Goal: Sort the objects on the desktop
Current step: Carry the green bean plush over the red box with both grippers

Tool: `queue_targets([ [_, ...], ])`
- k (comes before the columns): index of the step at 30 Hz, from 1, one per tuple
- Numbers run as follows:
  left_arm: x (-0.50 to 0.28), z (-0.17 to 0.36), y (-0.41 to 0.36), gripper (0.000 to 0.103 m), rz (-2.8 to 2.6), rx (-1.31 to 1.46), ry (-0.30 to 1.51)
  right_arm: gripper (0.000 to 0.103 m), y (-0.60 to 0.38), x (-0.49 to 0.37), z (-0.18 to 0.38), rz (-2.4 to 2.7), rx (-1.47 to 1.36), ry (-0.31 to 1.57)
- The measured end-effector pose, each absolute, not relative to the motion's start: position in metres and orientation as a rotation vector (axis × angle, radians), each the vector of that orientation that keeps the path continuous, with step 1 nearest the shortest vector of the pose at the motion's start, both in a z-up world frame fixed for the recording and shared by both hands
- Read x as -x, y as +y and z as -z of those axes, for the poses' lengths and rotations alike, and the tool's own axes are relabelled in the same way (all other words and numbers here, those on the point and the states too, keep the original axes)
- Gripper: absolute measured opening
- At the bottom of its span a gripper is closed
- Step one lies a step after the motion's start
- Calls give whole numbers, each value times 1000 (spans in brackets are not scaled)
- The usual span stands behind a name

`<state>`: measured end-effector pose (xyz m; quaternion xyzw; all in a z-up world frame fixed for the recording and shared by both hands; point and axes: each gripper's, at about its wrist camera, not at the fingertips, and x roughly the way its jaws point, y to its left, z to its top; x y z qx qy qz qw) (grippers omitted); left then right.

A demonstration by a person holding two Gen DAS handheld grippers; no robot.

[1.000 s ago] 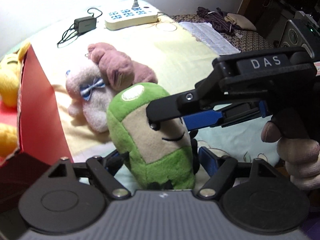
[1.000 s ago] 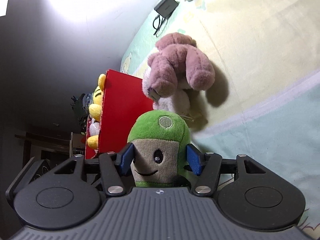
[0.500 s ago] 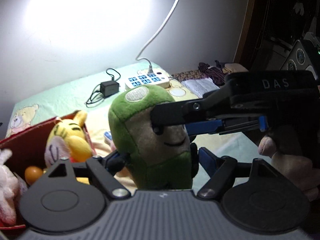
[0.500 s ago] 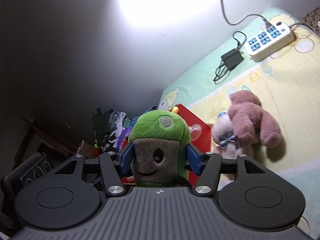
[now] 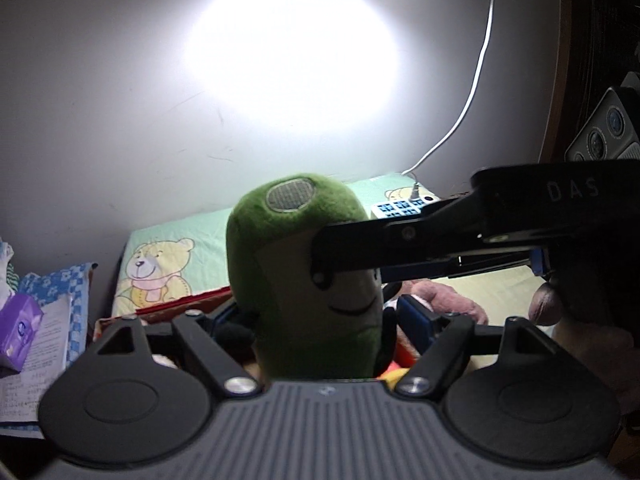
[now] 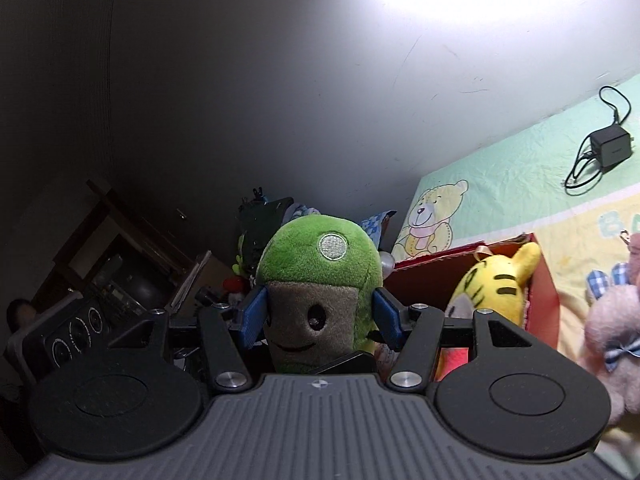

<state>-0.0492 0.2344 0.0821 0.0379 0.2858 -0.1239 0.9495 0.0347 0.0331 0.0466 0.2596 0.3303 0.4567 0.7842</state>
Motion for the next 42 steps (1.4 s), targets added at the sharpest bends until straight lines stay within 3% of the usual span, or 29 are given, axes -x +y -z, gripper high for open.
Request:
queue_targets([
  [18,8,-4,280,79,218,-26,817,60,84,-48,8,-864,-486,895],
  [42,-29,36,283,84,170,-94,994,60,108,-63,32,-758,-377,951],
])
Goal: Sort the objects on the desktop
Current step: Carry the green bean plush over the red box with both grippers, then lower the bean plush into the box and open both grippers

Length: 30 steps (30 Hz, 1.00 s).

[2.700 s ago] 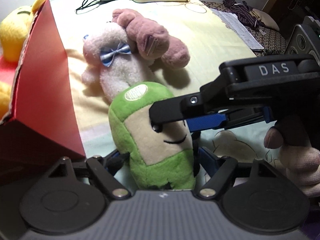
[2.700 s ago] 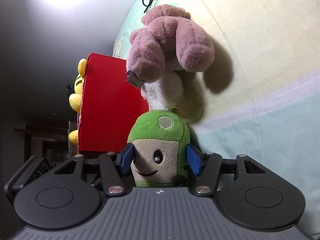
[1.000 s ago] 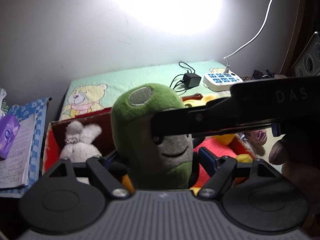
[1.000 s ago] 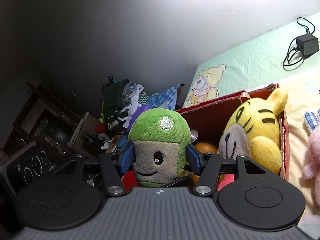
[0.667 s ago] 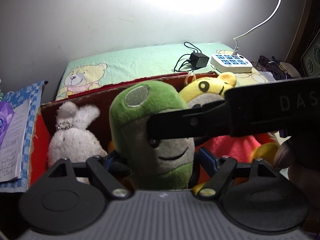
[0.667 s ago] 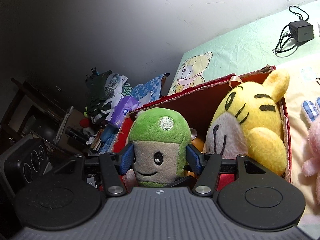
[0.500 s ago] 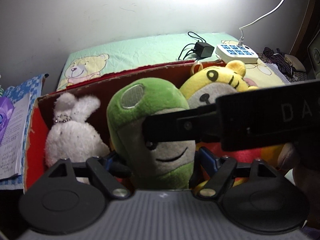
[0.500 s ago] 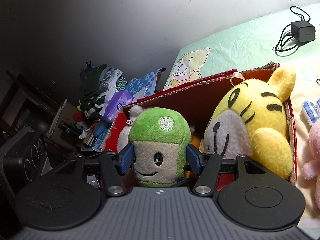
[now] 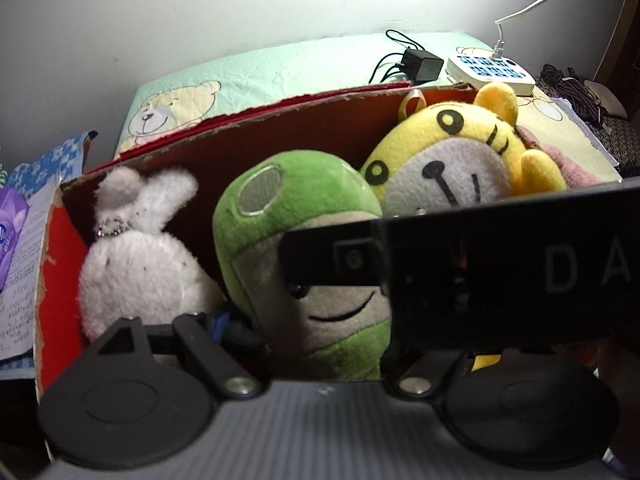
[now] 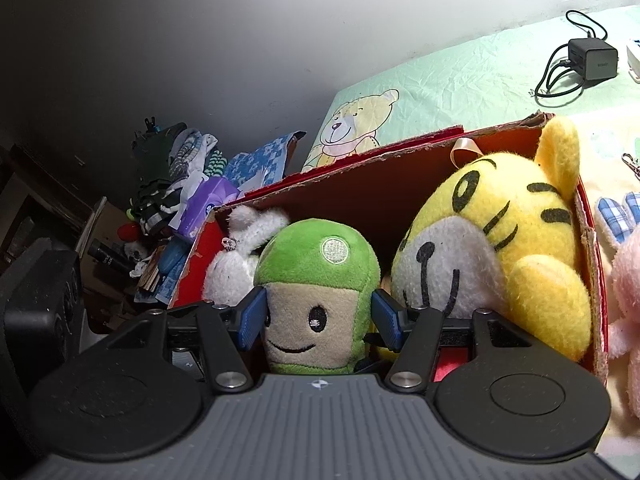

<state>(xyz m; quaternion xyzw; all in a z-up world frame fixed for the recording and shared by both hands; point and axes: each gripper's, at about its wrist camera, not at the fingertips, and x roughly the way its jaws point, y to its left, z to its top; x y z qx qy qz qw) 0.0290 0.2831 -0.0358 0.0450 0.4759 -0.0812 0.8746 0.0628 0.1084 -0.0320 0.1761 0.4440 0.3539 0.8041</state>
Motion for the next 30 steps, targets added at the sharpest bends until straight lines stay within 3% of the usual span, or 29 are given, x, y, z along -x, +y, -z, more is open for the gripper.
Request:
queue_targets([
  [13,-29,37,279,89,167,-137,1011,59,104,-65,27,-751,-457,939],
  [20,-24,31,275,90,148,-169,991,48,101,-67,27,-745,-461,942],
  [30,-18,20,274,86,143,-150,957,44,99,-67,29,-739,-467,943],
])
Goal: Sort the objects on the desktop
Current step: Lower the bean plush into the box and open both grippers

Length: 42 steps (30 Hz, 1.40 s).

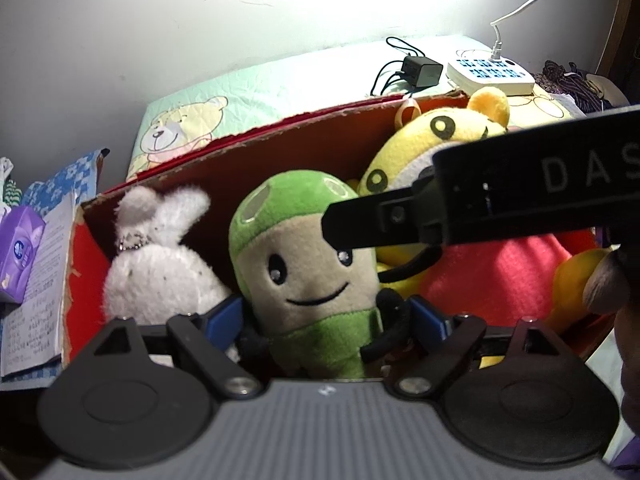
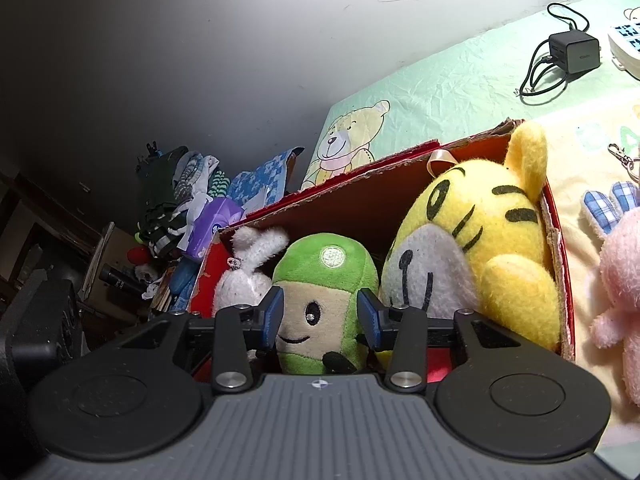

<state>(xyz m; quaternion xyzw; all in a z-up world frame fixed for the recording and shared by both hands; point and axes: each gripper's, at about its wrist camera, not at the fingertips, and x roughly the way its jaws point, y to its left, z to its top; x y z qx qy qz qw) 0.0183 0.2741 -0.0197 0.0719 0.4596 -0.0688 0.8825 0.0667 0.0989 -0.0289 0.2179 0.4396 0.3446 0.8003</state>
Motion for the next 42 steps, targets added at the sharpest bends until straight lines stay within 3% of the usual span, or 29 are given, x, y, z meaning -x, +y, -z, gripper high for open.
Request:
queue_targets([
  [16,-8,11,274,84,140,-133,940,44,90,-59,27,-730,-489,926],
  [42,19,-10,261,98,24,-119,914,48,58,-25,18,-703,-484,862],
])
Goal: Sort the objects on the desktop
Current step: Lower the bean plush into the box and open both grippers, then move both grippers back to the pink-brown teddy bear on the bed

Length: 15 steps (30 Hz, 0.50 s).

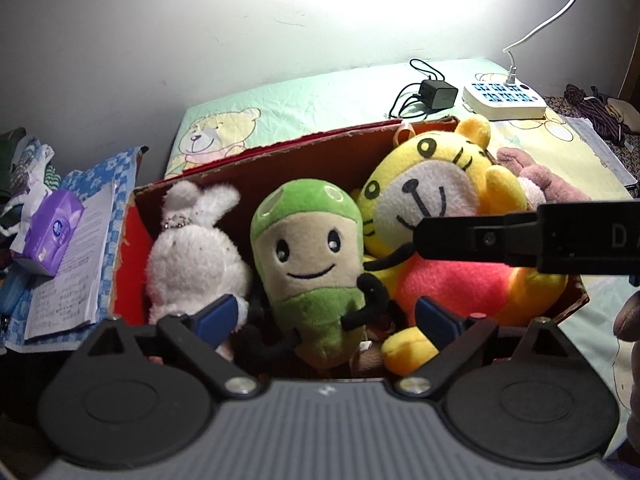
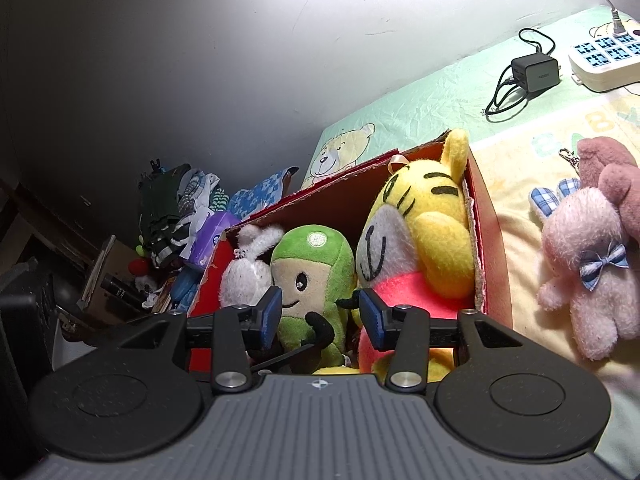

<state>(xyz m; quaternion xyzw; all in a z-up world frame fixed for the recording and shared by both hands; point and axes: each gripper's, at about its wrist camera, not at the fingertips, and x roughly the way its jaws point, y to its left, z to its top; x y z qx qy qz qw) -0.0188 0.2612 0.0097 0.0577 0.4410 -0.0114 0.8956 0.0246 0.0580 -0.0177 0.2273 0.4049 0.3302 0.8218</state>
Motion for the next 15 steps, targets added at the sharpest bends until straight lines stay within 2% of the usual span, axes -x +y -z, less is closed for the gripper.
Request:
queue_targets([
  [15,26,-25,225,99,-62,-133,901,48,30,-3,-3,-733,-382,762],
])
